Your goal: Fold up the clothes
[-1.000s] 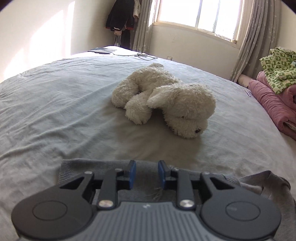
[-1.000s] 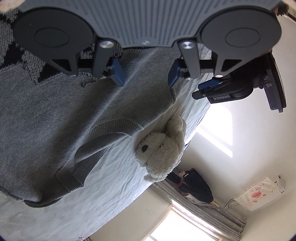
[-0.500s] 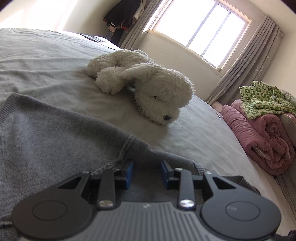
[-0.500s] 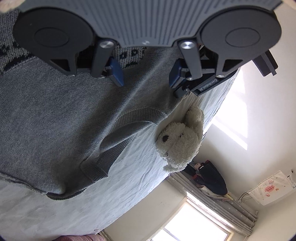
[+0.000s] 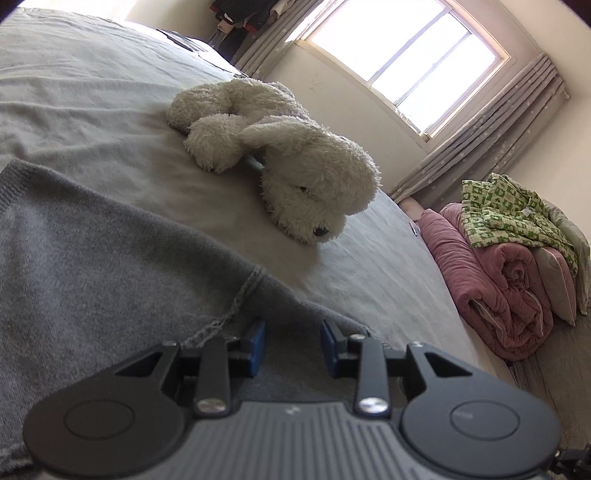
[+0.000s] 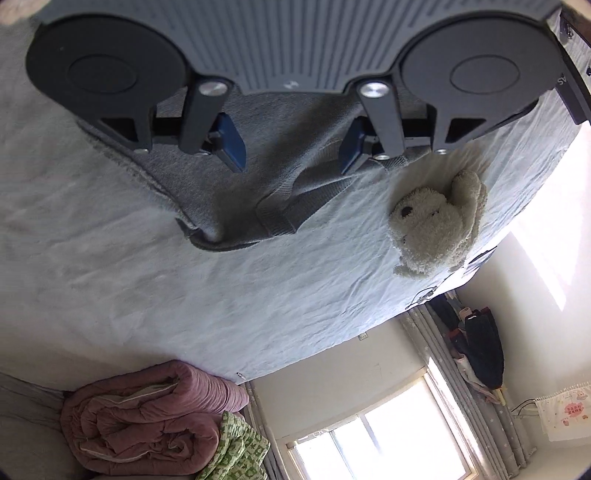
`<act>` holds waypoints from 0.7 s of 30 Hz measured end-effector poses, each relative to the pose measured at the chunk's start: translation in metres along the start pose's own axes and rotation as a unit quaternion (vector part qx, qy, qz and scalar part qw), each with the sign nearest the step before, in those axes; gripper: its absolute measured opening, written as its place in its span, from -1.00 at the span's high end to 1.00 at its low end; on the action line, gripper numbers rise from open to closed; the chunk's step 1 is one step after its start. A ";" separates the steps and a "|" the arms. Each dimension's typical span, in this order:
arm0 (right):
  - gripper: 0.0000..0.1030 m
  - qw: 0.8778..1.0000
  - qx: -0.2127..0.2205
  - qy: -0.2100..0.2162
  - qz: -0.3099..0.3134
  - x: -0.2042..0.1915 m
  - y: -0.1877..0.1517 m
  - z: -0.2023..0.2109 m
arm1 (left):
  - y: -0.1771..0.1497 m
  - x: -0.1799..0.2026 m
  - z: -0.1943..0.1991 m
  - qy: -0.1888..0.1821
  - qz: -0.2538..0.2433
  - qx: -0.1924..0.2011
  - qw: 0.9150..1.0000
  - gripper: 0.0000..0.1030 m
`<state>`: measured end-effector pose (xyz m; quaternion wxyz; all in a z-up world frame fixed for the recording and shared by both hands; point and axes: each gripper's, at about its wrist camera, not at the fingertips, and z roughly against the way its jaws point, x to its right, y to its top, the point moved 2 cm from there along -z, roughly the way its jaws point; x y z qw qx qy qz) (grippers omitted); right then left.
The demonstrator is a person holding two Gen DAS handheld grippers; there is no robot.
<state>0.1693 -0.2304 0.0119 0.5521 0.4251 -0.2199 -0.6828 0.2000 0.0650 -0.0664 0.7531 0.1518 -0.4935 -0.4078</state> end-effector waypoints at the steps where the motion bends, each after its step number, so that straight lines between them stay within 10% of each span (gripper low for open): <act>1: -0.22 1.000 0.000 -0.016 0.010 0.008 0.004 0.000 | 0.001 0.000 0.001 -0.003 0.001 0.001 1.000 0.34; 9: -0.22 0.994 -0.030 -0.088 0.055 0.053 0.001 -0.027 | 0.001 0.006 0.004 0.004 -0.015 0.005 1.000 -0.02; 13: 0.79 0.994 -0.042 -0.075 0.068 0.047 -0.007 -0.030 | -0.002 0.009 0.003 0.017 -0.029 0.001 0.999 -0.07; 21: 0.79 0.990 -0.040 0.013 0.134 -0.023 -0.023 -0.006 | -0.006 0.018 0.004 0.049 -0.066 -0.001 0.997 -0.08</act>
